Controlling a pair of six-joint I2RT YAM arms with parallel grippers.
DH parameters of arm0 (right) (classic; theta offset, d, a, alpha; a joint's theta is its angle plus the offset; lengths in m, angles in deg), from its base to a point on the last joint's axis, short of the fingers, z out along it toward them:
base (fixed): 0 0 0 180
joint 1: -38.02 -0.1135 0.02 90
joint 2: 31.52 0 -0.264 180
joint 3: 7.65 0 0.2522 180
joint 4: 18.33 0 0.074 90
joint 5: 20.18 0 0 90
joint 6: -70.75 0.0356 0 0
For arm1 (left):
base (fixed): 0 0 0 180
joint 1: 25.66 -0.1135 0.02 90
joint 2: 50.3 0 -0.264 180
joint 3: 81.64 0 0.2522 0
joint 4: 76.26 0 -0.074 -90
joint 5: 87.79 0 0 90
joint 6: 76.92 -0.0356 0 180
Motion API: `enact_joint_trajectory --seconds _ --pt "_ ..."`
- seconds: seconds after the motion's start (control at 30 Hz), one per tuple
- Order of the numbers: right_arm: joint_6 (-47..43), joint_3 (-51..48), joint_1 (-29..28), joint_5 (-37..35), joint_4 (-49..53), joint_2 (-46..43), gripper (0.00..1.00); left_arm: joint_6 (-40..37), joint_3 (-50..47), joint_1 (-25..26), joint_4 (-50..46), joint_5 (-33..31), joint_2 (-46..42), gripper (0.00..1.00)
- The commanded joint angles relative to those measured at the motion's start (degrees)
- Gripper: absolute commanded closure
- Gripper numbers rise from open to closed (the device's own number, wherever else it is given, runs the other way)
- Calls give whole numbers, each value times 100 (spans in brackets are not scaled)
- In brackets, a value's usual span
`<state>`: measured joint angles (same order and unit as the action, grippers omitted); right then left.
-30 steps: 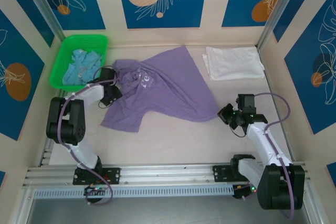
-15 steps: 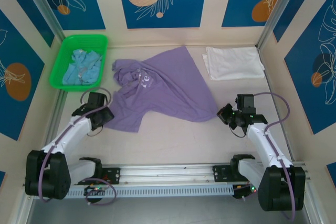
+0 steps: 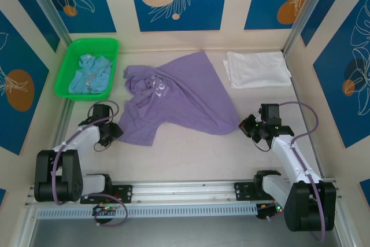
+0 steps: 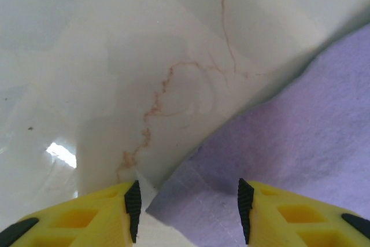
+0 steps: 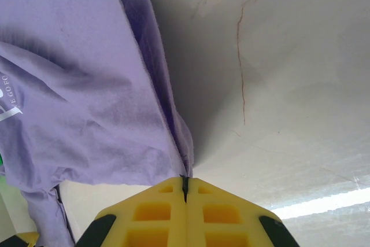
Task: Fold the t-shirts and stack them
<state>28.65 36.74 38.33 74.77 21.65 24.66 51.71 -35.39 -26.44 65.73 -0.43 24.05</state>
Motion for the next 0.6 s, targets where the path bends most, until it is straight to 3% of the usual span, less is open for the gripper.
enact_joint_trajectory --seconds 0.0,0.3,0.47,0.57 --pt "-93 49 -32 82 -38 60 100 -31 6 -72 376 374 300 54" --pt "-123 106 -32 63 -10 81 100 -77 55 -63 600 326 570 80" --pt "-158 230 -32 60 121 82 100 -16 137 -30 697 430 556 100" --pt "-225 352 -32 23 283 68 100 4 218 140 665 534 409 100"
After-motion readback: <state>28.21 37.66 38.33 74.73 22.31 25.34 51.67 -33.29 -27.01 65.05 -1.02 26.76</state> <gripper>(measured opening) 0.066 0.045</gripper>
